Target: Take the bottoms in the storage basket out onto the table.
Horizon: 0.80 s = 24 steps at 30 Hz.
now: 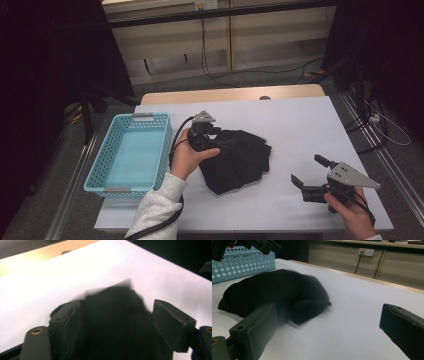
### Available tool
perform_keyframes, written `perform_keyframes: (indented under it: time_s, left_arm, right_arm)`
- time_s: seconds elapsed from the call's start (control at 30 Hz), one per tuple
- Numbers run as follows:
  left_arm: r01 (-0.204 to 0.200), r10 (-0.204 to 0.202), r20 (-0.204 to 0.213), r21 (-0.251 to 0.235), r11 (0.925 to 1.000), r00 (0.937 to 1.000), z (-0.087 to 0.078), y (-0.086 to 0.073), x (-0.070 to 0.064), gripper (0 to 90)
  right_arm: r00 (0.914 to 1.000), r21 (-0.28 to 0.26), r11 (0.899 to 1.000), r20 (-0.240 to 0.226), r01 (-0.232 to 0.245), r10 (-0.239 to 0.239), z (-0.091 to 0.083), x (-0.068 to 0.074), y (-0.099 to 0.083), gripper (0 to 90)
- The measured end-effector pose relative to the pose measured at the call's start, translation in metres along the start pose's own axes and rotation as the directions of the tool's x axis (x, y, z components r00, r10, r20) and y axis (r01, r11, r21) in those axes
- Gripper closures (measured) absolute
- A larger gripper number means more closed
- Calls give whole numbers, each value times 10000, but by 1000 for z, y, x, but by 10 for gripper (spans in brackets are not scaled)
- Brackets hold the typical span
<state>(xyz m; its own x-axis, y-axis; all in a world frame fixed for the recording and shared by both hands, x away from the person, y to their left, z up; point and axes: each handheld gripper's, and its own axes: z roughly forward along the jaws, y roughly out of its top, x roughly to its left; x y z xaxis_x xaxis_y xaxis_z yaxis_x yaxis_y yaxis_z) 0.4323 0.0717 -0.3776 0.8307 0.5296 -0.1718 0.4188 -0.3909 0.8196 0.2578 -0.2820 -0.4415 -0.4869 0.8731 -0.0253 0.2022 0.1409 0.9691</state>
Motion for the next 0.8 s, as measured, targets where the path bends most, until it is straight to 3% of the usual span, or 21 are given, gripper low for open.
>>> perform_keyframes:
  time_s: [0.13, 0.23, 0.3, 0.5, 0.8]
  left_arm:
    - [492, -496, -388, -104, 9987, 9980, -13, -13, 13, 139]
    - [587, -596, -551, -182, 9981, 9967, -16, -20, 18, 128]
    - [627, -613, -732, 164, 9979, 9954, -15, -25, 21, 126]
    - [467, -424, -960, 433, 9980, 9945, -13, -30, 24, 101]
    - [556, -514, -517, 848, 9948, 9973, -8, -35, 23, 114]
  right_arm:
    - [10000, 149, 9999, -23, 38, -38, 5, 1, 1, 0]
    - [10000, 159, 9999, -65, 22, -21, 8, 1, 2, 0]
    - [10000, 268, 9996, -65, 60, -58, 12, 2, 3, 1]
    - [9999, 409, 9992, -108, -44, 48, 23, 3, 5, 2]
    - [10000, 698, 9975, 37, -79, 77, 41, 3, 7, 11]
